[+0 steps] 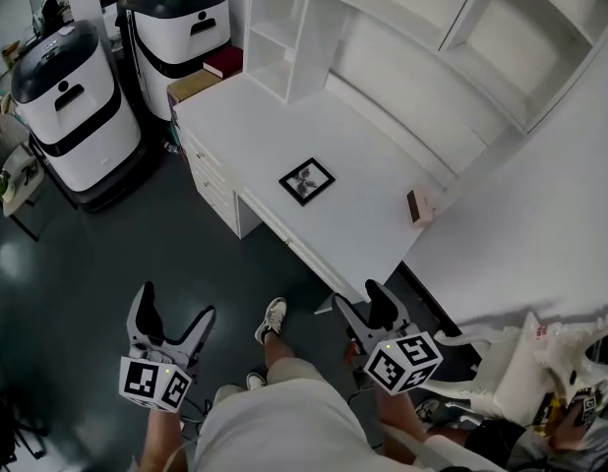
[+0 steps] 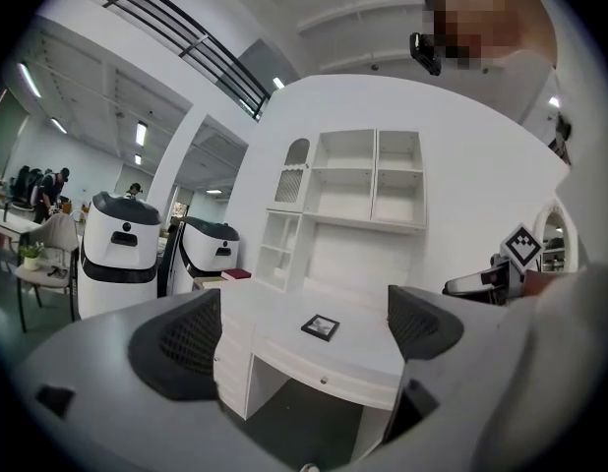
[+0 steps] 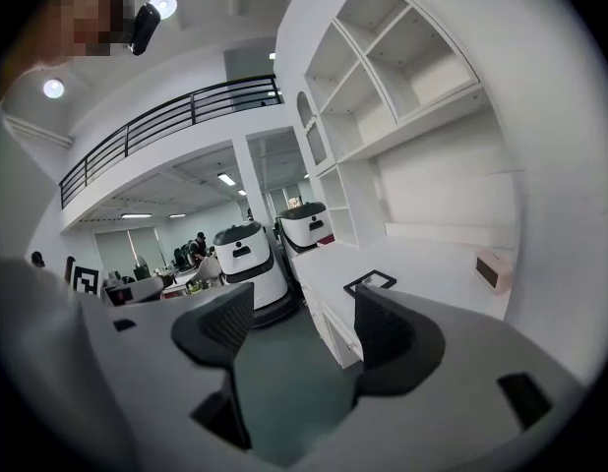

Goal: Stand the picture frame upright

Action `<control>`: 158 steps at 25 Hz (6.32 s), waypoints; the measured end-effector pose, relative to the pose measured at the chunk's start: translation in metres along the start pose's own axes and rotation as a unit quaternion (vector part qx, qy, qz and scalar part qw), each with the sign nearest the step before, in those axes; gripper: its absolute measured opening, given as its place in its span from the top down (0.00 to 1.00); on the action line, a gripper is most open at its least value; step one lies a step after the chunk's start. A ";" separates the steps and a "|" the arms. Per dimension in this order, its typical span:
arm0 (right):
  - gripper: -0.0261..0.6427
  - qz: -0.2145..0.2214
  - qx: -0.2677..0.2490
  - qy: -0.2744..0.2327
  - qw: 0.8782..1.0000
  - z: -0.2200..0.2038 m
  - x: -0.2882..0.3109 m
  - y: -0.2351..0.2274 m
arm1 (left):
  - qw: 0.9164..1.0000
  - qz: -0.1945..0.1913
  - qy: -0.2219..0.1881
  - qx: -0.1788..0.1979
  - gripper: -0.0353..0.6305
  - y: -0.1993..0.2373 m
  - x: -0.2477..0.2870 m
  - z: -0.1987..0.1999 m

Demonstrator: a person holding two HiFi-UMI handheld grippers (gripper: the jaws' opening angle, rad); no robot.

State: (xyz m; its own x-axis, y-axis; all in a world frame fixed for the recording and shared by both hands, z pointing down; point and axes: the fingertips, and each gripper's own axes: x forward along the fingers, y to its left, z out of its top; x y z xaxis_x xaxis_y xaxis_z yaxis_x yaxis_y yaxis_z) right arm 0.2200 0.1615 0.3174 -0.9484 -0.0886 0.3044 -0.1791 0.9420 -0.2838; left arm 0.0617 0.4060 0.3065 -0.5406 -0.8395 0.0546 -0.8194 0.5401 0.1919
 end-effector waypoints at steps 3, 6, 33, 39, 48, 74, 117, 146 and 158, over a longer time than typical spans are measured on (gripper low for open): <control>0.49 -0.003 0.013 0.000 1.000 0.013 0.049 -0.029 | 1.000 -0.008 0.020 -0.002 0.18 0.013 0.050 -0.007; 0.49 -0.002 0.025 -0.001 1.000 0.031 0.101 -0.057 | 0.999 -0.024 0.036 -0.015 0.18 0.024 0.113 -0.005; 0.53 -0.143 0.151 0.048 0.977 0.063 0.270 -0.192 | 0.954 -0.253 0.159 0.000 0.18 0.010 0.450 -0.036; 0.55 -0.212 0.164 0.065 0.961 0.047 0.307 -0.199 | 0.896 -0.366 0.249 0.024 0.18 0.001 0.500 -0.079; 0.55 -0.296 0.202 0.132 0.924 -0.028 0.341 -0.236 | 0.798 -0.443 0.403 0.065 0.27 -0.023 0.526 -0.179; 0.59 -0.272 0.183 0.191 0.925 -0.092 0.390 -0.267 | 0.782 -0.350 0.490 0.163 0.78 -0.042 0.549 -0.272; 0.71 -0.368 -0.013 -0.055 0.928 0.081 0.399 -0.501 | 0.888 -0.413 0.130 0.157 0.78 -0.195 0.788 -0.192; 0.68 -0.405 -0.070 -0.051 0.910 0.123 0.416 -0.584 | 0.903 -0.371 0.004 0.218 0.78 -0.241 0.872 -0.193; 0.71 -0.414 -0.091 -0.052 0.904 0.125 0.420 -0.593 | 0.898 -0.371 -0.001 0.235 0.79 -0.243 0.883 -0.194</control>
State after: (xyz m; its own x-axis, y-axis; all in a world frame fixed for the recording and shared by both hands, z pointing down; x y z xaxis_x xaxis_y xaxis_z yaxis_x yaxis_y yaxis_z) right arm -0.1047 -0.4743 0.4998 -0.5297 -0.8094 0.2537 -0.8026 0.5750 0.1589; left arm -0.1797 -0.4774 0.4984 0.1880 -0.9788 0.0808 -0.9438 -0.2028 -0.2610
